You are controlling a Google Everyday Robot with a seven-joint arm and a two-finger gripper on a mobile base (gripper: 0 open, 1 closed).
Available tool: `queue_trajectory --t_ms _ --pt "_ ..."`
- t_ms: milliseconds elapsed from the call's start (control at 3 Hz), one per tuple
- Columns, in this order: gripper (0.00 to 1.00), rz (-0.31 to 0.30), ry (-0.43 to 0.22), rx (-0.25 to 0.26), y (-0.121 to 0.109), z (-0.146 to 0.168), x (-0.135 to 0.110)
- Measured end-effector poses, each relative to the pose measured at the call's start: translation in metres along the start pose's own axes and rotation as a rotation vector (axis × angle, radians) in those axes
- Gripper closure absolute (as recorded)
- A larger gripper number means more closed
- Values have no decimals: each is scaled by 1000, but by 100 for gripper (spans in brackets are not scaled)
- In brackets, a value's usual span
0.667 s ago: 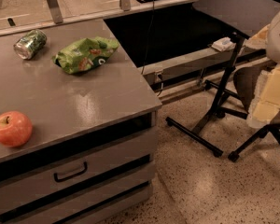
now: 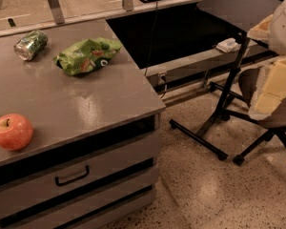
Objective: Move green rice chip bag near apple
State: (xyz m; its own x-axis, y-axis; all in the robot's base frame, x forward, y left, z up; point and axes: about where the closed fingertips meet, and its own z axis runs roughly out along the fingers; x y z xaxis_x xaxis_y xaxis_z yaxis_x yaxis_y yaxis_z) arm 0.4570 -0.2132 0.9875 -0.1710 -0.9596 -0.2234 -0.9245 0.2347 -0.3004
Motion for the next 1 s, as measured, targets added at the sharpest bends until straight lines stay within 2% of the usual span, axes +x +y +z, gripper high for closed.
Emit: queue_trajectory --t_ms 333,667,1000 --pt "0 -123 -63 61 -51 8 -46" --pt "0 -187 -163 76 -89 33 -110" --pt "0 -235 -296 53 -117 81 -198"
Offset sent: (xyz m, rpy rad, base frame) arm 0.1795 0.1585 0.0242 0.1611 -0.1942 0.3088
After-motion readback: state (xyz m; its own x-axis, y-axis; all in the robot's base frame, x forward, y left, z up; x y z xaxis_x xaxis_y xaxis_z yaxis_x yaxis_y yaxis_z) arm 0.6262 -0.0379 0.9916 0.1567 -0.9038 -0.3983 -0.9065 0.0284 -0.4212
